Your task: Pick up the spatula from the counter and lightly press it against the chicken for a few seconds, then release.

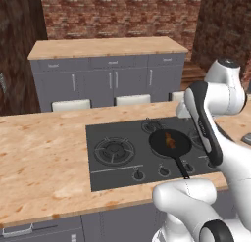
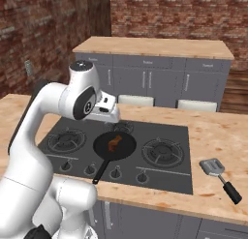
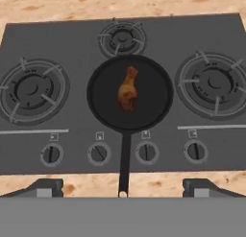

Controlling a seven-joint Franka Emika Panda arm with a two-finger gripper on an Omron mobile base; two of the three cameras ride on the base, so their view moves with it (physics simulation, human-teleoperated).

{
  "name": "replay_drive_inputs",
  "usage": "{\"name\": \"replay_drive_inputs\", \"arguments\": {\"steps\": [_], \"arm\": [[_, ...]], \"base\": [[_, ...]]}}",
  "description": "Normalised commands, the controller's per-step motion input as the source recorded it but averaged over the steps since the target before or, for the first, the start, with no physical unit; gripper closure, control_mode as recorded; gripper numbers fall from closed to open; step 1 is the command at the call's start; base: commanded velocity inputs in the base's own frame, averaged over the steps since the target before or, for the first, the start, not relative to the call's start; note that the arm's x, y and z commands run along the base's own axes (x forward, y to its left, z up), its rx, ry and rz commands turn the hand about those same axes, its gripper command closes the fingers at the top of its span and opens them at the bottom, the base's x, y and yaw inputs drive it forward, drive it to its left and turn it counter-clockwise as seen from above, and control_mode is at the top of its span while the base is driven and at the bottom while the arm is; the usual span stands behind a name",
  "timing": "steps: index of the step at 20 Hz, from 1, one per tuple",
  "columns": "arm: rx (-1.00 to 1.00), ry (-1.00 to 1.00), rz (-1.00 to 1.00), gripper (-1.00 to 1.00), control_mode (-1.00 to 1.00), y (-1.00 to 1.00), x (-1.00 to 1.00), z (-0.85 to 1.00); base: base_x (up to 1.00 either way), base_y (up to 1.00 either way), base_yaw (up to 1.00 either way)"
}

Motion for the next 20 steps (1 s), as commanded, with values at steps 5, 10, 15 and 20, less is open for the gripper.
{"name": "replay_drive_inputs", "arguments": {"steps": [5, 10, 15, 20], "arm": [[0.0, 0.0, 0.07, -1.0, -1.0, -0.42, -0.04, -0.01], [0.0, 0.0, 0.1, -1.0, -1.0, -0.44, -0.05, -0.05], [0.0, -0.08, 0.09, -1.0, -1.0, -0.38, -0.12, -0.02], [-0.03, -0.13, 0.08, -1.0, -1.0, -0.38, -0.22, -0.11]], "base": [[0.0, 0.0, 0.0], [0.0, 0.0, 0.0], [0.0, 0.0, 0.0], [0.0, 0.0, 0.0]]}}
